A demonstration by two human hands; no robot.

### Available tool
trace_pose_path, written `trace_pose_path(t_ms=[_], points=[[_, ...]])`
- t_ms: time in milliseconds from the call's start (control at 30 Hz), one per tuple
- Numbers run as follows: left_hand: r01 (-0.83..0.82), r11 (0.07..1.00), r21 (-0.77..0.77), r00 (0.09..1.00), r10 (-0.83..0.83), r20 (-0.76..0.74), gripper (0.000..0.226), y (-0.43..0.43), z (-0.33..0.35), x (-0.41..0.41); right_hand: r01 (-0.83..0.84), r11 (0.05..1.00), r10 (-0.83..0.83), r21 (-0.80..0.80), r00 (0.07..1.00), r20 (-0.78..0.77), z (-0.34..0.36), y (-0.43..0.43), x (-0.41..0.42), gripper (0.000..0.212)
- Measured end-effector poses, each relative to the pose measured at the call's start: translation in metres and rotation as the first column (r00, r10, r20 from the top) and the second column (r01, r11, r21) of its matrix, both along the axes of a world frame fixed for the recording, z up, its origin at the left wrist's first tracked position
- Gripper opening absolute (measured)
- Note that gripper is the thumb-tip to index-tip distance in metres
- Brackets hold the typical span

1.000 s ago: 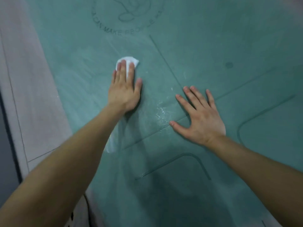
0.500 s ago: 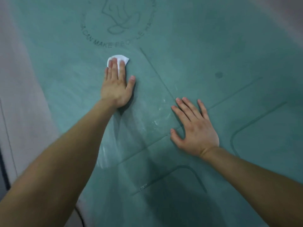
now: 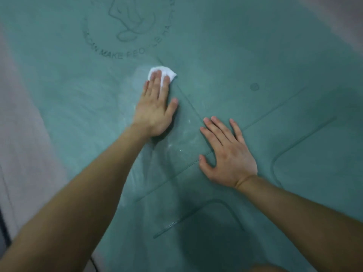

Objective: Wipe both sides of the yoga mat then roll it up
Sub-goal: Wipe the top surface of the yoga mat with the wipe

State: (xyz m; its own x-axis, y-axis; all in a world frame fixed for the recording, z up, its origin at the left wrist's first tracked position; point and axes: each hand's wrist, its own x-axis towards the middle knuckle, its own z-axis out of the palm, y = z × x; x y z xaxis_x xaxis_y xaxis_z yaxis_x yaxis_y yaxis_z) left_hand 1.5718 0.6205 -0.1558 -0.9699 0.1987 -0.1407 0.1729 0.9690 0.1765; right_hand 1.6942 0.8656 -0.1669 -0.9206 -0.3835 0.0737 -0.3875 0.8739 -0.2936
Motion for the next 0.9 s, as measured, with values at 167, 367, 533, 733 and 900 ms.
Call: trace_pose_path(t_ms=[167, 367, 533, 733, 900], points=[[0.399, 0.916, 0.035, 0.914, -0.400, 0.072, 0.079, -0.007, 0.022, 0.151, 0.018, 0.999, -0.018, -0.037, 1.000, -0.011, -0.001, 0.000, 0.000, 0.079], [0.095, 0.995, 0.016, 0.995, -0.095, 0.008, 0.079, 0.001, -0.003, -0.009, 0.028, 0.999, -0.028, -0.040, 0.999, -0.017, -0.002, 0.000, -0.001, 0.079], [0.133, 0.990, 0.037, 0.989, -0.131, -0.064, 0.076, 0.021, -0.014, 0.049, 0.061, 0.994, -0.066, -0.095, 0.997, -0.049, 0.000, -0.001, 0.000, 0.082], [0.186, 0.982, 0.025, 0.982, -0.186, 0.020, 0.073, 0.040, 0.001, 0.199, 0.130, 0.979, -0.149, -0.158, 0.983, -0.110, 0.000, 0.004, 0.002, 0.066], [0.121, 0.992, -0.045, 0.992, -0.119, 0.044, 0.075, 0.028, 0.001, 0.129, 0.077, 0.985, -0.093, -0.154, 0.990, -0.103, -0.007, 0.008, 0.014, 0.060]])
